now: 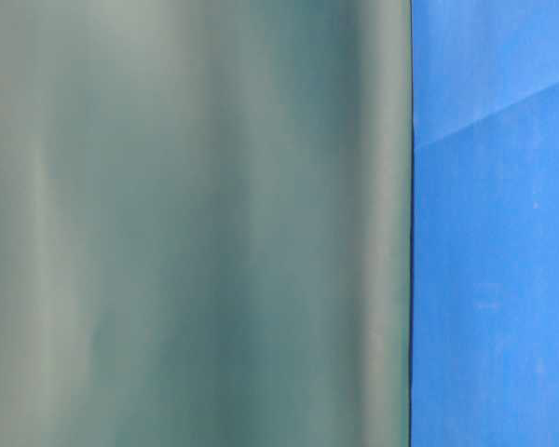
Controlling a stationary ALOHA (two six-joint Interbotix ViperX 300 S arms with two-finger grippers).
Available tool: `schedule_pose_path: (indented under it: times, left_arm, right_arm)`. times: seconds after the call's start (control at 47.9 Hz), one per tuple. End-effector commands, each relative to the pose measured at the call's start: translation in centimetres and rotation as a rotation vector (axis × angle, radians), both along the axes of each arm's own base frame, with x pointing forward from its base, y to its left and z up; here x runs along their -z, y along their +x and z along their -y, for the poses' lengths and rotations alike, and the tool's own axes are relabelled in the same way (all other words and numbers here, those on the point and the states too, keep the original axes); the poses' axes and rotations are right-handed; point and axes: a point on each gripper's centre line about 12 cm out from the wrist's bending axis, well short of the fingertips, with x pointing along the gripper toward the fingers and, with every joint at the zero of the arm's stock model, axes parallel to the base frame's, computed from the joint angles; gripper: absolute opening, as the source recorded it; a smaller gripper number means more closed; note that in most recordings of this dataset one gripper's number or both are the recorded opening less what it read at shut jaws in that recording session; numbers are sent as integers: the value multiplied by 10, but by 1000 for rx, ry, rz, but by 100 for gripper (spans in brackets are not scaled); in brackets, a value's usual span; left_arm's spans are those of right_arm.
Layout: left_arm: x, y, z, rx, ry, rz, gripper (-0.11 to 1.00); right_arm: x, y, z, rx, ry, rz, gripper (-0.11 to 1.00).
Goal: Fold the blue towel.
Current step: 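Grasp the left and right ends of the folded towel strip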
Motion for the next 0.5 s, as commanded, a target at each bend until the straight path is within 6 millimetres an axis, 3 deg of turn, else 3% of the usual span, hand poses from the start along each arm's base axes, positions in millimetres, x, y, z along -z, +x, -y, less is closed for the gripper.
schedule_pose_path:
  times: [0.0,0.251,0.48]
  left_arm:
    - [1,10,-4,-5,14,-9,73]
    - [31,20,-8,-7,24,-122,73]
    - [52,14,-16,-39,18,-202,73]
  right_arm:
    - [0,9,3,10,-7,-3,86]
    - [24,20,6,26,-26,-78,86]
    - [38,23,7,36,-34,-121,86]
